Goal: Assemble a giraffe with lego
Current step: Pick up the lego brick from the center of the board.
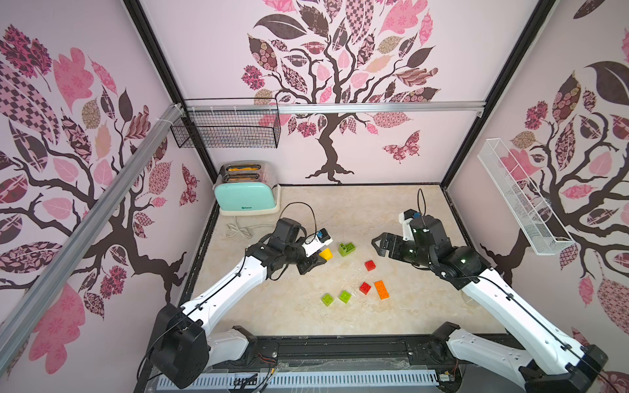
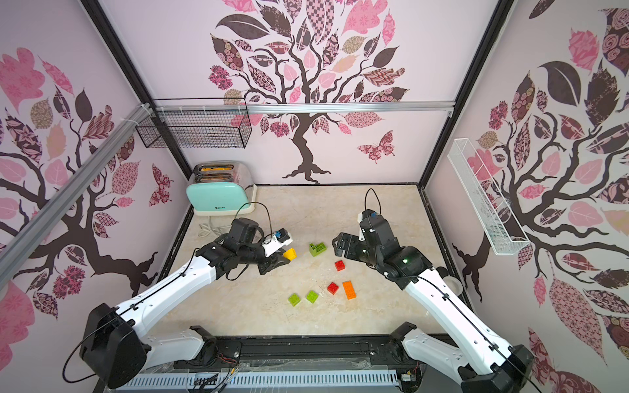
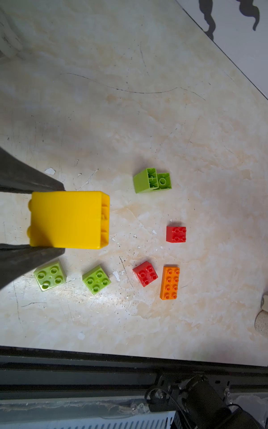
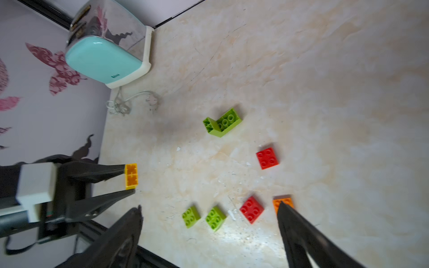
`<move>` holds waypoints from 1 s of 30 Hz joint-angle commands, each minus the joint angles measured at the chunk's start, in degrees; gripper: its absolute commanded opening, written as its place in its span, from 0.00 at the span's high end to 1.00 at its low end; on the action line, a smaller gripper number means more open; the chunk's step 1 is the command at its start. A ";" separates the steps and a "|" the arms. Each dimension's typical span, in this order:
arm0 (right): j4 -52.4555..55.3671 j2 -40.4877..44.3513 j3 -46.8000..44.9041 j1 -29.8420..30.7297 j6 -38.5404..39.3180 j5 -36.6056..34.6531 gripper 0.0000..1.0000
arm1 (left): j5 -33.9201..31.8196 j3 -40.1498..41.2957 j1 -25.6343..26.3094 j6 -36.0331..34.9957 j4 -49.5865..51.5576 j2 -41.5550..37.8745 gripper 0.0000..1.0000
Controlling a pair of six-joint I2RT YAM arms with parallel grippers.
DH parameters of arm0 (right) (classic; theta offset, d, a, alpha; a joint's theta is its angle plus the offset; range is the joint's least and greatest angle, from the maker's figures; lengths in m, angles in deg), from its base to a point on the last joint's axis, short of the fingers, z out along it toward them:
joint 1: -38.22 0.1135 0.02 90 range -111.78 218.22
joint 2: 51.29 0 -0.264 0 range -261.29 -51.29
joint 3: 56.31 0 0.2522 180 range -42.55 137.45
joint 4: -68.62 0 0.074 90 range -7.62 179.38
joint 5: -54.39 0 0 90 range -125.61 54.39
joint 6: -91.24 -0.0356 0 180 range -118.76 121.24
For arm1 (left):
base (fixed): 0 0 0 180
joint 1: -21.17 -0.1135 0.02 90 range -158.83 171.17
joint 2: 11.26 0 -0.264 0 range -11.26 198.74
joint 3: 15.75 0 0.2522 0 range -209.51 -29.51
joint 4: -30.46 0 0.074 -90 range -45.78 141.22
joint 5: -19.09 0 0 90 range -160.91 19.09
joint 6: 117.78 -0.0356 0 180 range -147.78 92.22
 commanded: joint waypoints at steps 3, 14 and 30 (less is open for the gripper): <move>-12.07 -5.64 -0.62 0.28 -12.48 14.67 0.19 | 5.59 3.32 -3.49 1.77 -3.97 -2.39 0.84; -17.45 -23.18 7.23 5.62 -12.72 23.67 0.27 | 9.81 6.11 -4.34 0.11 -4.73 -4.57 0.84; -17.66 -33.05 11.39 8.58 -13.38 30.86 0.63 | 10.90 5.20 -4.77 0.80 -4.17 -4.91 0.86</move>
